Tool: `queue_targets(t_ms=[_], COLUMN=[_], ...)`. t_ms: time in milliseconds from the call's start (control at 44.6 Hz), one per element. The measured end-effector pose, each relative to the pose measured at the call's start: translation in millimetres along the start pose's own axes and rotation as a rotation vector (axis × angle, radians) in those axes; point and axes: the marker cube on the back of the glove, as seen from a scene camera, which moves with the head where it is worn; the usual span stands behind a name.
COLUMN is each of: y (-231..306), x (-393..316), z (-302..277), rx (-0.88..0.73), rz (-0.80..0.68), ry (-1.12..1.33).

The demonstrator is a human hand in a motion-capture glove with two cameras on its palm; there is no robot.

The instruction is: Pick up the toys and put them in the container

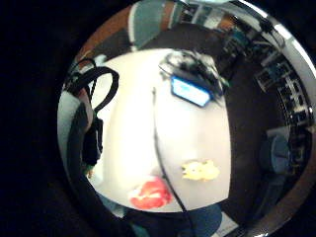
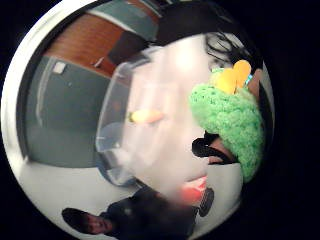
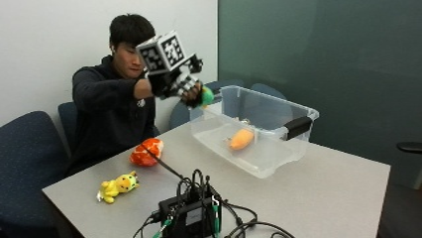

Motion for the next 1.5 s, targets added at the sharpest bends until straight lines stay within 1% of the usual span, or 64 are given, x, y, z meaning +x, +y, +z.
queue_targets(t_ms=[67,135,179,224,336,381,449,561,650,718,807,942,1144,1301,1413,1503], y=[-7,-13,-13,-12,-11,-12,-9,2,13,24,44,84,126,152,161,166], x=[-53,-102,-132,-154,-177,-176,-171,-126,-53,2,58,113,176,205,217,224], z=[-17,-21,-14,-1,32,35,31,8,-12,-18,-14,13,63,99,117,131], rx=[0.041,0.054,0.037,-0.027,-0.295,-0.324,-0.295,-0.230,-0.217,-0.243,-0.313,-0.362,-0.369,-0.460,-0.467,-0.399], rz=[-0.083,-0.145,-0.162,-0.159,-0.123,-0.110,-0.085,0.011,0.131,0.190,0.248,0.377,0.583,0.696,0.730,0.720], ry=[-0.001,-0.014,-0.019,-0.011,0.004,-0.015,-0.042,0.003,-0.022,-0.011,0.034,0.078,0.203,0.241,0.227,0.218])
